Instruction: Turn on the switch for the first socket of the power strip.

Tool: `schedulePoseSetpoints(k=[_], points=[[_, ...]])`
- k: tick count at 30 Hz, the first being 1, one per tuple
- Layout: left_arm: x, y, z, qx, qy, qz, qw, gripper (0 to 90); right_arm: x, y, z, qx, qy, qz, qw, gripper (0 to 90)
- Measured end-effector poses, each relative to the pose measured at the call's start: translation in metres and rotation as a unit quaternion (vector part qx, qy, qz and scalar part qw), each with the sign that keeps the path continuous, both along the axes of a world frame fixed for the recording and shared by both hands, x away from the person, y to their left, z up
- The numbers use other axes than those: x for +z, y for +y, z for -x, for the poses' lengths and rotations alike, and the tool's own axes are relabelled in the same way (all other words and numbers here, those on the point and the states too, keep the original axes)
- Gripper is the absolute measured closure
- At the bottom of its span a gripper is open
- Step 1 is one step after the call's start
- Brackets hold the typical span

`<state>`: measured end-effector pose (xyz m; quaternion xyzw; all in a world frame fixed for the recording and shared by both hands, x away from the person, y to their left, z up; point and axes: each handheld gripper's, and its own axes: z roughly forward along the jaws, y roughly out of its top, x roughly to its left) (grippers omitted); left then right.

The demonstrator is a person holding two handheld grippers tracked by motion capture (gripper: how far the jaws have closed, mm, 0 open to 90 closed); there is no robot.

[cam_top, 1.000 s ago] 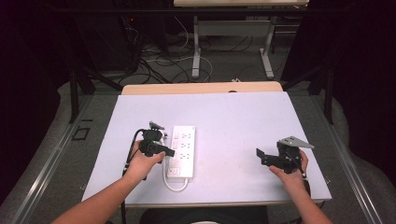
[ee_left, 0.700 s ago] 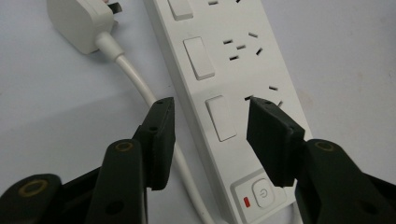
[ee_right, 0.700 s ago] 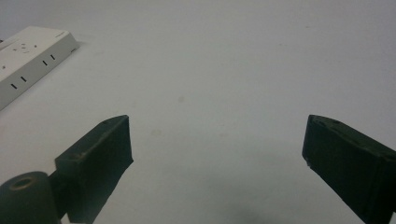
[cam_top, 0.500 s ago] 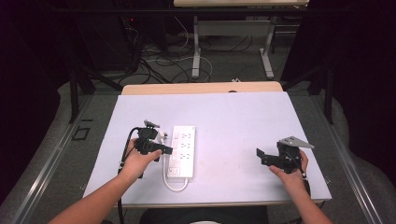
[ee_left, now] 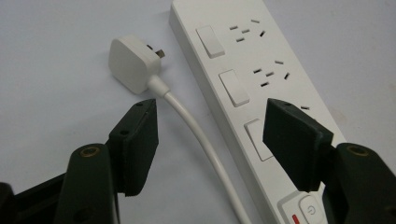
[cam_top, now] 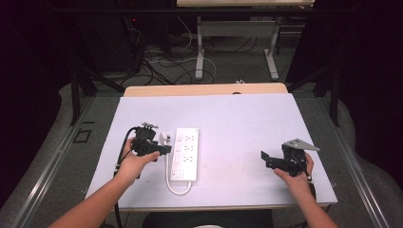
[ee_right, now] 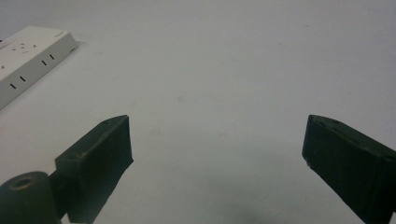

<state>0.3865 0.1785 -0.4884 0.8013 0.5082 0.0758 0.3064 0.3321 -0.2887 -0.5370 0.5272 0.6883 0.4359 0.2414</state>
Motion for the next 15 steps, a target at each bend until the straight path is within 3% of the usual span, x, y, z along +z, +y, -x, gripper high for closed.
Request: schedulePoseSetpoints(k=[7,12,15], points=[[0.000,0.012,-0.001,0.001,-0.033,-0.005,0.9994,28.1,0.000,0.000,0.000,-0.001,0.002,0.000,1.0000,7.5],[-0.001,0.019,-0.002,0.004,-0.032,0.003,0.9995,28.0,0.000,0.001,0.000,0.000,0.001,0.000,1.0000,7.6],[-0.001,0.025,-0.003,0.013,-0.031,0.007,0.9994,21.8,0.000,0.001,0.000,0.000,0.001,0.001,1.0000,7.6]])
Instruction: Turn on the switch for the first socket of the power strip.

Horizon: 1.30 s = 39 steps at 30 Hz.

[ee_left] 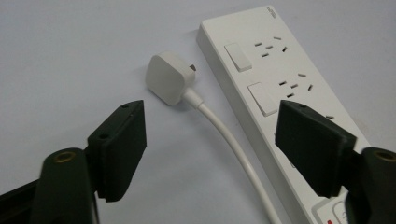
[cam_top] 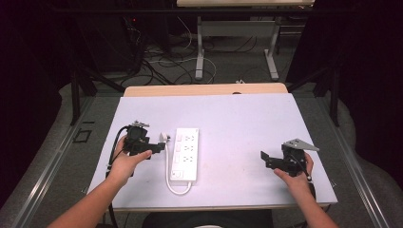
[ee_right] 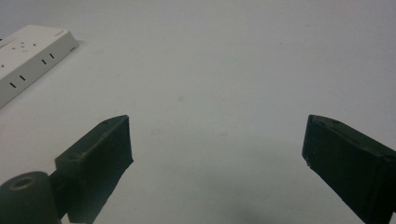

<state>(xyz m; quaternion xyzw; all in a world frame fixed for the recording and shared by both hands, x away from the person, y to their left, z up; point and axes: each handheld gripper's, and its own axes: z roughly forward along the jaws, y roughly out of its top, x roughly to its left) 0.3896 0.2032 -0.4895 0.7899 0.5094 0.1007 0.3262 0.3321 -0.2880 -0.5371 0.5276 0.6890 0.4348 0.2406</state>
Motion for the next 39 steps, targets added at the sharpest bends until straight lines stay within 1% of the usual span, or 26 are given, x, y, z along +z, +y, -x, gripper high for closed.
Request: schedulePoseSetpoints(k=[1,2,4,7,8,11,12,15,16,18,19,20,22,23,24,28,32,33,36,37,38,39], points=[[-0.001,0.001,0.000,0.008,0.000,0.006,0.9999,18.4,0.000,0.000,0.000,0.000,0.000,0.000,1.0000,7.6],[-0.001,0.003,-0.001,0.013,-0.003,0.006,0.9999,15.8,0.000,0.000,0.000,0.000,0.000,0.000,1.0000,7.6],[0.000,0.006,-0.001,0.024,-0.003,0.006,0.9997,14.8,0.000,0.000,0.000,0.000,0.000,-0.001,1.0000,7.6],[0.000,0.011,-0.002,0.030,-0.006,0.007,0.9995,3.1,0.000,0.000,0.000,0.000,0.000,0.000,1.0000,7.6],[0.000,0.013,-0.002,0.032,-0.007,0.009,0.9994,0.5,0.000,0.000,0.000,0.000,0.000,0.000,1.0000,7.6],[0.002,0.017,-0.002,0.041,-0.013,0.014,0.9990,0.3,0.000,0.000,0.000,0.000,0.000,0.000,1.0000,7.6],[0.002,0.019,-0.002,0.041,-0.012,0.015,0.9990,0.3,0.000,0.000,0.000,0.000,0.000,0.000,1.0000,7.6],[0.003,0.023,-0.001,0.045,-0.017,0.023,0.9986,0.3,0.000,0.000,0.000,0.000,0.000,0.000,1.0000,7.6],[0.003,0.025,-0.001,0.048,-0.014,0.028,0.9983,0.3,0.000,0.000,0.000,-0.001,0.000,0.000,1.0000,7.6],[0.002,0.028,-0.001,0.057,-0.019,0.033,0.9976,0.3,0.000,0.000,0.000,0.000,-0.001,0.001,1.0000,7.6],[0.002,0.029,-0.001,0.062,-0.020,0.035,0.9973,0.3,0.000,0.000,0.000,0.001,-0.001,0.001,1.0000,7.6],[0.002,0.031,-0.001,0.065,-0.017,0.036,0.9971,0.4,0.000,0.000,0.000,0.000,0.000,0.000,1.0000,7.6],[0.001,0.034,0.000,0.070,-0.023,0.037,0.9966,0.5,0.000,0.000,0.000,0.000,0.000,0.000,1.0000,7.6],[0.001,0.036,0.000,0.073,-0.021,0.036,0.9965,0.5,0.000,0.000,0.000,0.000,0.001,-0.001,1.0000,7.6],[0.000,0.038,0.000,0.076,-0.025,0.039,0.9961,0.5,0.000,0.000,0.000,0.000,0.001,-0.001,1.0000,7.6],[-0.001,0.045,0.002,0.087,-0.029,0.045,0.9947,1.1,0.000,0.000,0.000,0.000,0.001,0.000,1.0000,7.6],[-0.005,0.052,0.003,0.097,-0.038,0.051,0.9933,1.8,0.000,0.000,0.000,0.001,0.001,0.003,1.0000,7.6],[-0.005,0.054,0.004,0.096,-0.034,0.052,0.9934,1.9,0.000,0.000,0.000,0.001,0.001,0.003,1.0000,7.6],[-0.009,0.059,0.005,0.103,-0.048,0.054,0.9921,1.9,-0.001,0.000,0.000,0.002,0.000,0.003,1.0000,7.6],[-0.010,0.061,0.006,0.105,-0.046,0.056,0.9918,1.9,-0.001,0.000,0.000,0.002,0.000,0.003,1.0000,7.6],[-0.010,0.063,0.007,0.106,-0.048,0.054,0.9917,1.9,-0.001,0.000,0.000,0.001,0.000,0.003,1.0000,7.6],[-0.012,0.064,0.007,0.115,-0.055,0.057,0.9902,1.9,-0.001,0.000,0.000,0.001,0.000,0.002,1.0000,7.6]])
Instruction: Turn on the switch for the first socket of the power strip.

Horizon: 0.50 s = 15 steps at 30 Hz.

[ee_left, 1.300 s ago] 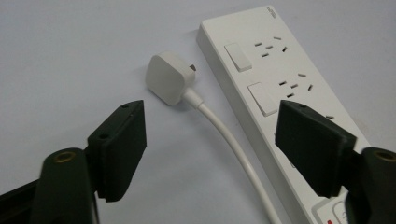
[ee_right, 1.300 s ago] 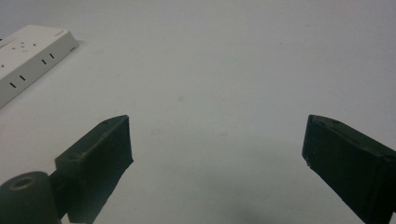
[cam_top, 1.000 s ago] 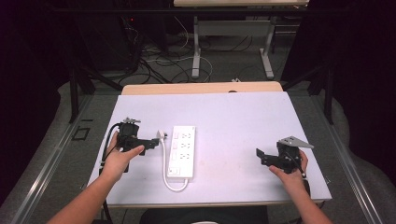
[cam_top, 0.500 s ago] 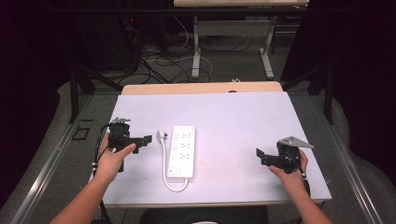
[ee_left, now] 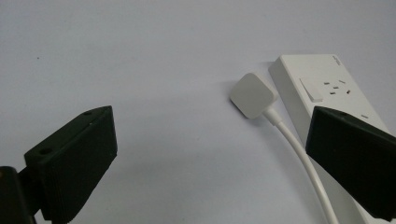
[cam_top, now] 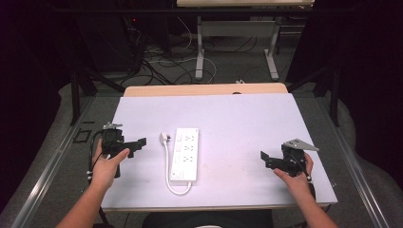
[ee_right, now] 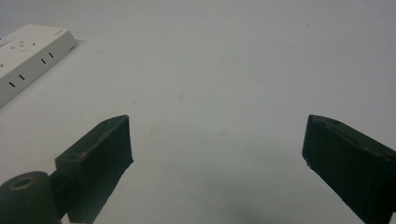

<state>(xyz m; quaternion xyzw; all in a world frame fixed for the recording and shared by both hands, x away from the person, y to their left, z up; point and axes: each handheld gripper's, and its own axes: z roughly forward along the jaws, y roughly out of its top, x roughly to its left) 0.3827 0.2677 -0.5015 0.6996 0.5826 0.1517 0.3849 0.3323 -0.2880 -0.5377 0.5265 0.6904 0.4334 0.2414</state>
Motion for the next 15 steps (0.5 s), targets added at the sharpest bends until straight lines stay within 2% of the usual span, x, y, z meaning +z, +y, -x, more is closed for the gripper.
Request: schedulePoseSetpoints(k=[13,15], points=[[-0.020,0.030,0.008,0.045,-0.013,0.027,0.9986,2.9,-0.001,0.000,0.000,0.000,0.001,-0.001,1.0000,7.6],[-0.023,0.034,0.009,0.047,-0.014,0.020,0.9986,3.0,-0.001,0.000,-0.001,0.000,0.001,0.000,1.0000,7.6]])
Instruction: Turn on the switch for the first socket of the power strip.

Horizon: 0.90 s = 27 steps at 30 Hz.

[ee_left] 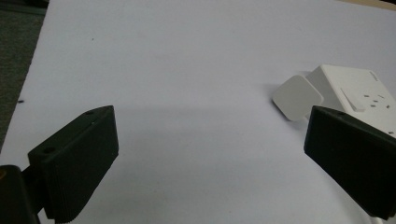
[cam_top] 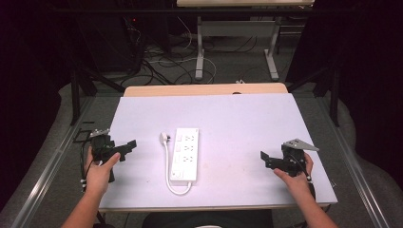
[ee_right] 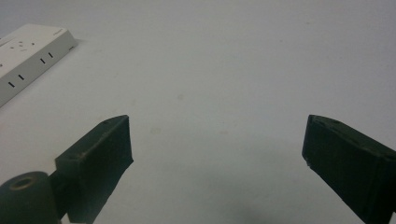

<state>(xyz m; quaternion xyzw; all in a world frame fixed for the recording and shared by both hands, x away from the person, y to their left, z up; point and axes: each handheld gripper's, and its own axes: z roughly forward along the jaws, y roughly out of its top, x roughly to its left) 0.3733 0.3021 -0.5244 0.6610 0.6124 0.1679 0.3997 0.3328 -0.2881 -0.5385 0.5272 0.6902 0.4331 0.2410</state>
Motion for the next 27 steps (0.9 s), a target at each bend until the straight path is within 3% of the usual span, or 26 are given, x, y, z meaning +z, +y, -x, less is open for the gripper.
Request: schedulePoseSetpoints(k=[4,8,9,14,27], points=[[-0.007,0.005,0.003,0.012,-0.008,0.016,0.9998,3.2,0.000,0.000,0.000,-0.001,0.001,-0.001,1.0000,7.6],[-0.012,0.010,0.006,0.015,-0.006,0.020,0.9997,3.2,0.000,0.000,0.000,-0.001,0.001,-0.001,1.0000,7.6],[-0.014,0.011,0.006,0.016,-0.014,0.018,0.9996,3.2,0.000,0.000,0.000,-0.001,0.002,-0.001,1.0000,7.6],[-0.021,0.015,0.009,0.021,-0.007,0.029,0.9993,3.2,-0.001,0.000,0.000,-0.001,0.003,-0.002,1.0000,7.6],[-0.034,0.020,0.012,0.020,-0.004,0.011,0.9997,3.1,-0.001,0.000,0.000,0.000,0.004,-0.002,1.0000,7.6]])
